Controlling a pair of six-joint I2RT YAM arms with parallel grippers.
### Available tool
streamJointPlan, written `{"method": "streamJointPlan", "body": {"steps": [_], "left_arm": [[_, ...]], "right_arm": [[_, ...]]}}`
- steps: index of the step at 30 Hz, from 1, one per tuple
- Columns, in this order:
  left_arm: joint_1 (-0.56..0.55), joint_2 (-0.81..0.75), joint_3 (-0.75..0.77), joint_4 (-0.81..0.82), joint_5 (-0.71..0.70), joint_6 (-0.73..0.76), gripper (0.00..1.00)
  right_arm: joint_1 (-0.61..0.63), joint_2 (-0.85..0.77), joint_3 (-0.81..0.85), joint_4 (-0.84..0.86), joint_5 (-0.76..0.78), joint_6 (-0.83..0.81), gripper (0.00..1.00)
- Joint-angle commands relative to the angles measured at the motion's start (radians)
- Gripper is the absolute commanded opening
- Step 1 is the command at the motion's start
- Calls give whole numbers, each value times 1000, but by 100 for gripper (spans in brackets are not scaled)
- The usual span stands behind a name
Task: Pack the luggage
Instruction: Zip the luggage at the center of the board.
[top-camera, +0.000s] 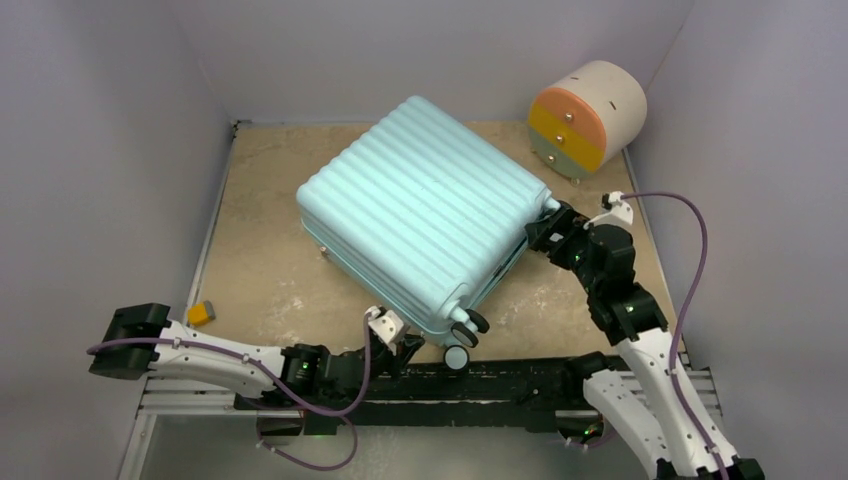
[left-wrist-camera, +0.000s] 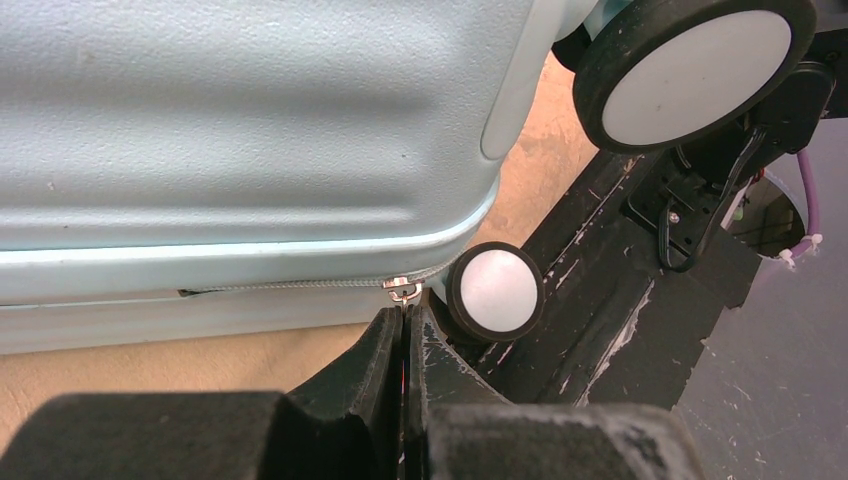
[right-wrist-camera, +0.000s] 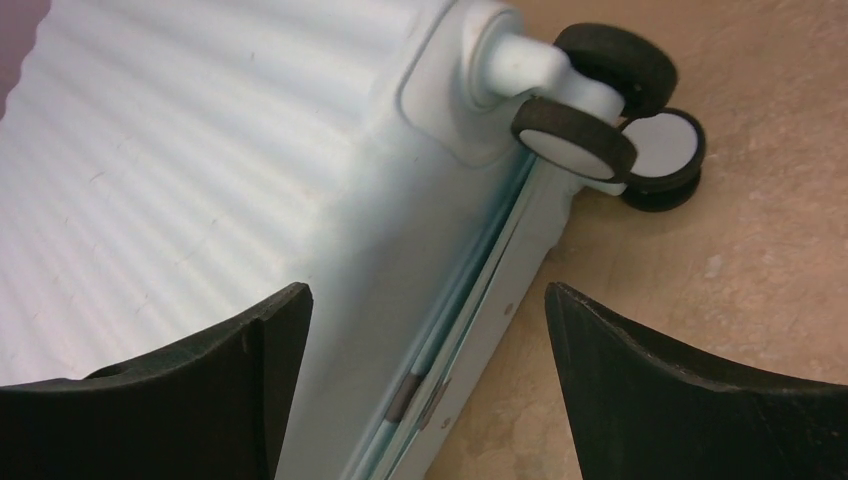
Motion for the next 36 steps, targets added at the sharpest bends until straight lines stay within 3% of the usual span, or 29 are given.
{"method": "streamJointPlan", "body": {"steps": [1,7,14,19,25,29,34,36], "left_arm": [[-33,-16,-19,-11,19,-38,0],[-33,-75,-16,-97,-42,-79,0],[-33,-116,-17,-93,-101,-53,0],[-33,-106,-13,-88,-80,-44,0],[-33,-103,-11,-69,-58,-18,0],[-33,-118,-12,-65,-49,-12,0],[-33,-137,-27,-55,-37,-15,0],[-33,-140,-27,-62,-37,-15,0]], "right_arm": [[-43,55,56,16,179,5,89],[-233,86,-1,136,78,30,91],[-238,110,-8,252,79,38,91],[-239,187,20,328,28,-136,89],[-244,199,82,173,-62,-273,91],[-251,105,60,119,-230,-235,91],[-248,-17,65,65,-646,-242,87],[-214,-59,99,-8,-697,-261,86]]}}
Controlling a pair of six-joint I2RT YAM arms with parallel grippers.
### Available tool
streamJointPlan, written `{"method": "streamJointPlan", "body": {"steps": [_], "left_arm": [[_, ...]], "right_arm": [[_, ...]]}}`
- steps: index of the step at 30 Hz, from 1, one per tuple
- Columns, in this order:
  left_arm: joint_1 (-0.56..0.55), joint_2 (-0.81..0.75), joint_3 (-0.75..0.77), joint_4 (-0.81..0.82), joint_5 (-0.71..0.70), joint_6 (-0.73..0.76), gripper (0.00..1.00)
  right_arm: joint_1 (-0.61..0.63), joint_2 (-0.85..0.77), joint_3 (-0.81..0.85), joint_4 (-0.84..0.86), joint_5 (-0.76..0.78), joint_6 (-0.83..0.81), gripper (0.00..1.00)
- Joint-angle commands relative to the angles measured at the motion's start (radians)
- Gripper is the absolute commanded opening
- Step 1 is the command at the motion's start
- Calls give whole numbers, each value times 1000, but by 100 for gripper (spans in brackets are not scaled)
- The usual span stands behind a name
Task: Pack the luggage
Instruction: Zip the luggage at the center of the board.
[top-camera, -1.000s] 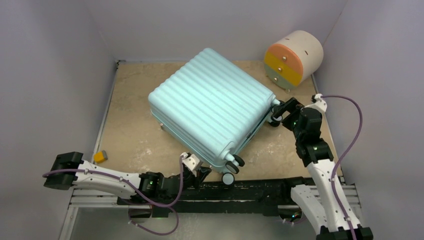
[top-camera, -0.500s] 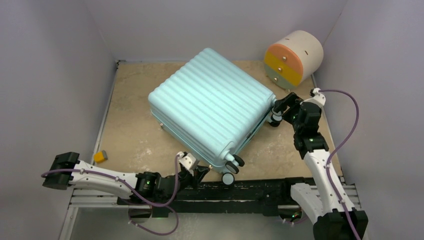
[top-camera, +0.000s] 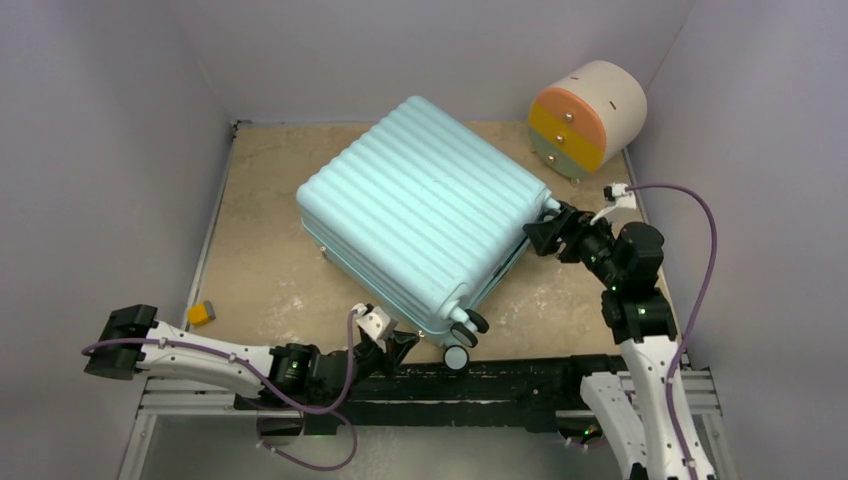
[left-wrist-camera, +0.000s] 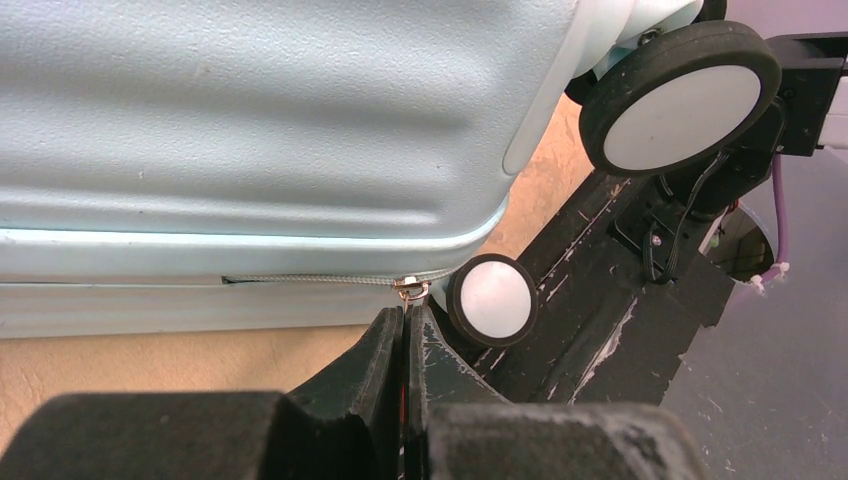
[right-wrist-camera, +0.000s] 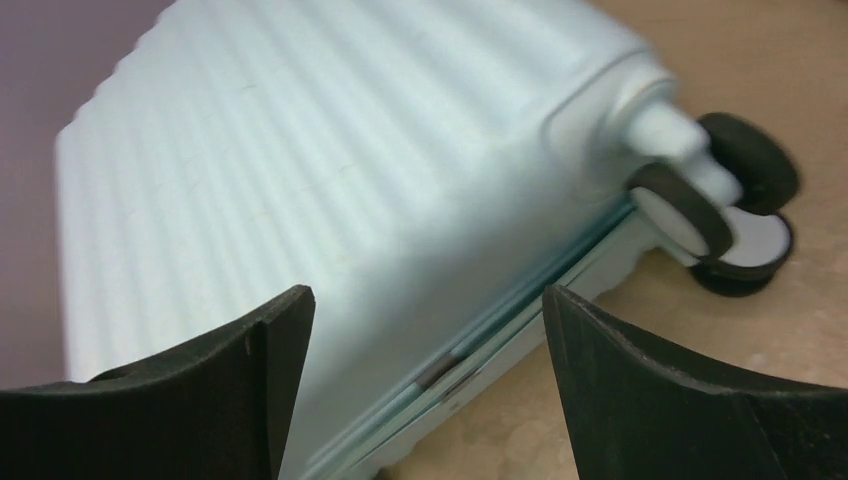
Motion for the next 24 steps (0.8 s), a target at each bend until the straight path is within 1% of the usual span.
{"method": "streamJointPlan", "body": {"steps": [1,4,7,9,12,18,22,24], "left_arm": [[-21,-28,-10,-8,13,16,0],[-21,-19,-6,-15,-6,19,0],[-21,-12,6,-44,-38,6,0],[-20,-13,12,-62,-59,-6,0],[-21,-11,20,-68,-80,-15,0],[-21,48,47,-82,-94,-34,0],[-20,82,67,-91,-88,-44,0],[-21,93,83,-110,-88,-52,0]], "right_arm": [[54,-83,69,-127,-327,-47,86],[74,-42,87,-215,-442,-44,86],[91,-41,61,-245,-509,-7,87],[106,-48,48,-275,-516,9,91],[130,-61,16,-321,-527,34,92],[175,-133,-40,-305,-577,103,93],[200,-155,-22,-333,-559,52,98],[208,-141,-2,-345,-550,14,99]]}}
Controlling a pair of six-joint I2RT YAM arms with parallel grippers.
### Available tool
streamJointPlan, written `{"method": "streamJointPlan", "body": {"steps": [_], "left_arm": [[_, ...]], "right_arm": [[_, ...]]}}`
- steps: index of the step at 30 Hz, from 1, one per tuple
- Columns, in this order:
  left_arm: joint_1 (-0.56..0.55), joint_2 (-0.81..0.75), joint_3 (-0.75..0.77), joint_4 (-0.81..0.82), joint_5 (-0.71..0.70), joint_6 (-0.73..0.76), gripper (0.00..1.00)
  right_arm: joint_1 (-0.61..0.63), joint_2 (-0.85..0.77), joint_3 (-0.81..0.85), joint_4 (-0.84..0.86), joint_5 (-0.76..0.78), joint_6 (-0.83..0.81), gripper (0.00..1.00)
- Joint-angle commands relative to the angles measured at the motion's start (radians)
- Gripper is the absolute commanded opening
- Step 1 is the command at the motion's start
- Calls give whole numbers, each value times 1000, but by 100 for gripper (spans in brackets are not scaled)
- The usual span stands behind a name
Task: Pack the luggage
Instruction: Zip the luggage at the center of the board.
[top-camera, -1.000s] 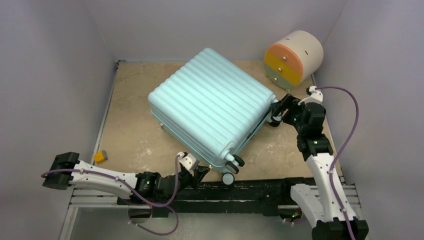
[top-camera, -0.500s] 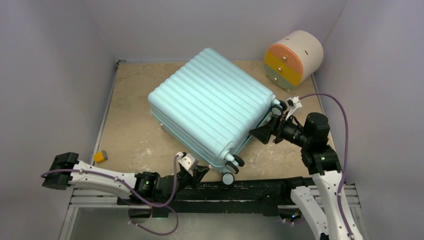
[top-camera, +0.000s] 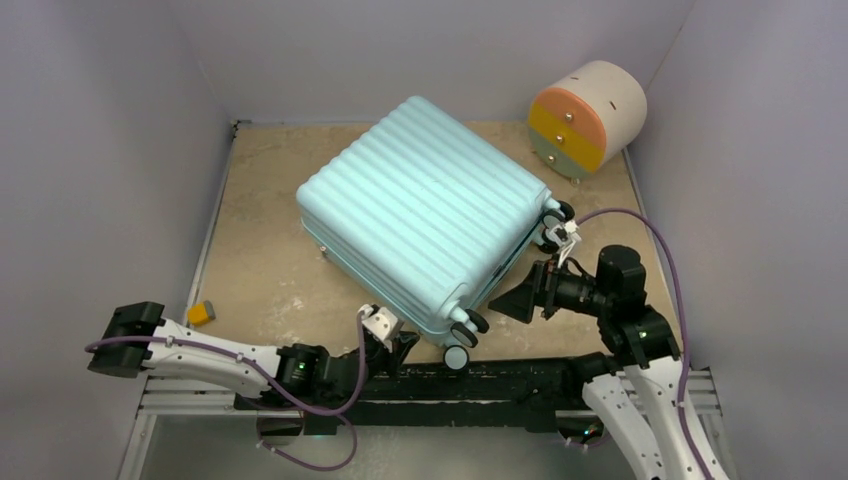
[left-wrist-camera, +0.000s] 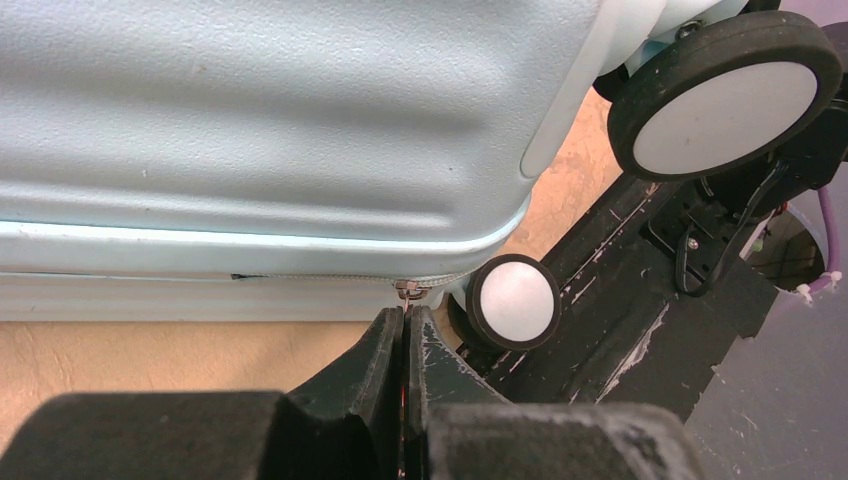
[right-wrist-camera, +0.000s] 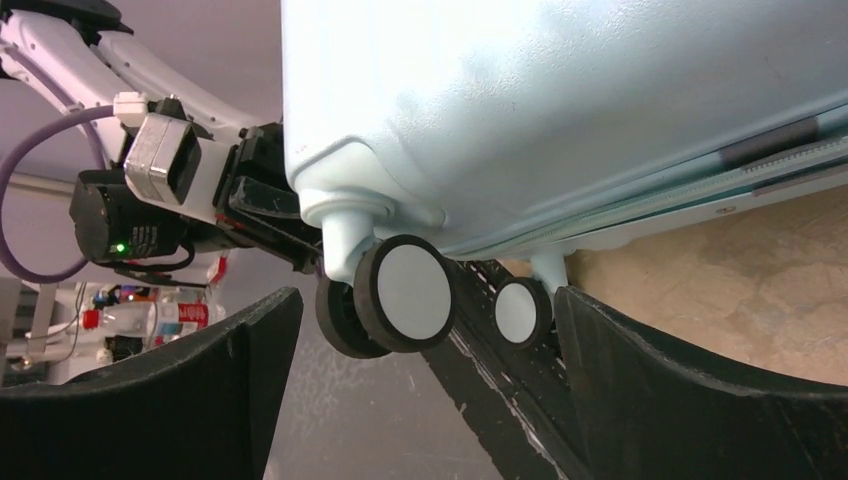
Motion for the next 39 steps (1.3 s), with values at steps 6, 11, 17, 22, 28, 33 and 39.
{"method": "streamJointPlan", "body": {"steps": [6,11,17,22,28,33,39], "left_arm": [[-12,35,67,-132,-27,-59,0],[-12,41,80,-166,-47,-82,0],[-12,23,81,-212,-52,-107,0],[-12,-4,64,-220,-62,-108,0],[-11,-30,44,-228,-77,-118,0],[-12,-45,37,-262,-95,-129,0],[-12,-78,21,-269,-146,-150,0]], "right_arm": [[129,98,107,-26,135,-129,99],[278,167,99,72,306,-99,97],[381,227,108,98,203,-146,95],[517,293,98,81,280,-125,94],[707,346,108,177,492,-29,84],[868,437,146,235,686,18,69],[931,523,146,365,840,85,48]]}}
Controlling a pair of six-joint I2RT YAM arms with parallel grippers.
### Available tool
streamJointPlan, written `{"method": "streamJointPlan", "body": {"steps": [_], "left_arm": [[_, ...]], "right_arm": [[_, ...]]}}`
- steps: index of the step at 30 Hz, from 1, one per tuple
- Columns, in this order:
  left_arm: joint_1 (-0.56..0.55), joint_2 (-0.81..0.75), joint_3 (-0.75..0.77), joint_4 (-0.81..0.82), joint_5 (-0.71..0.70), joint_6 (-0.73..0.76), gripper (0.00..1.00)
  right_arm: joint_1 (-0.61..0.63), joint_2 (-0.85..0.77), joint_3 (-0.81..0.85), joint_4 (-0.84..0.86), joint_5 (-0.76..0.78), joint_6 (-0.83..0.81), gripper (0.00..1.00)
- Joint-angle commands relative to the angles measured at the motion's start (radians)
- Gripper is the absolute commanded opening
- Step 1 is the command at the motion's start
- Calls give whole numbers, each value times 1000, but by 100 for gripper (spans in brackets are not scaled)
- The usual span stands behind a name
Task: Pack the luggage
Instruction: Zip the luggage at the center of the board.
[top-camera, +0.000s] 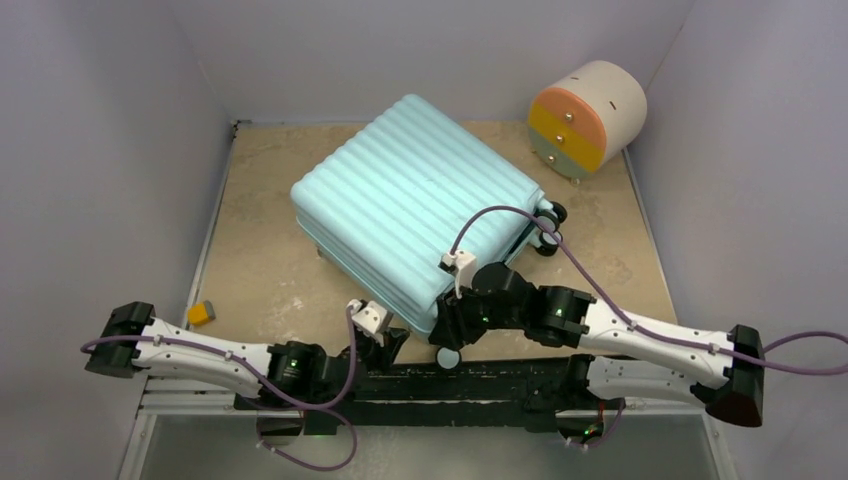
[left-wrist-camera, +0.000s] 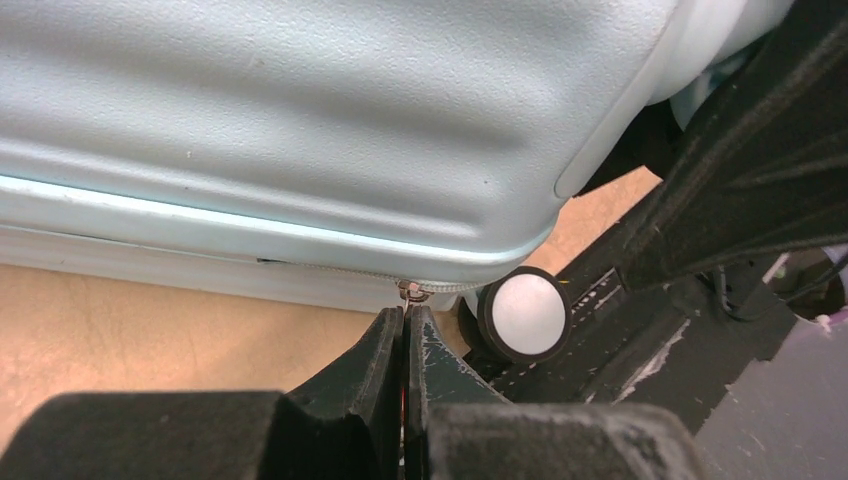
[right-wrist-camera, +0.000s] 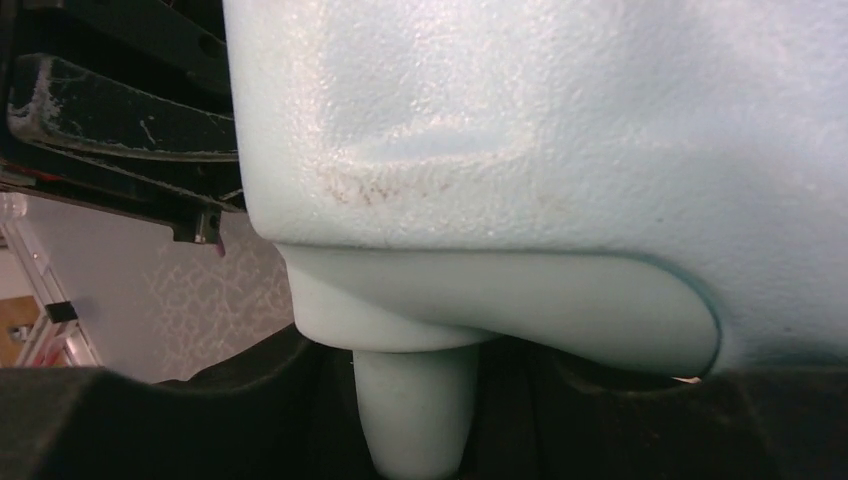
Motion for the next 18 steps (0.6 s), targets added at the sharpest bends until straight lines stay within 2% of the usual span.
{"method": "streamJointPlan", "body": {"steps": [1,7,12,14,16,18], "left_arm": [[-6,-29,-31,-61,-96,-20,0],[-5,-46,-23,-104,-248,-50,0],[-6,-92,3,-324,-427,-245,0],[-6,-112,12,-458,-469,-373,0],[-6,-118,31,-591,-488,-492,0],[-6,-111,44,-664,-489,-537,0]], "right_arm": [[30,71,38,240,149,50,46],[33,204,139,331,261,22,36],[31,360,251,399,279,-2,37],[31,410,295,398,271,-23,47],[31,416,314,378,259,-41,66],[31,381,301,364,252,-69,76]]}}
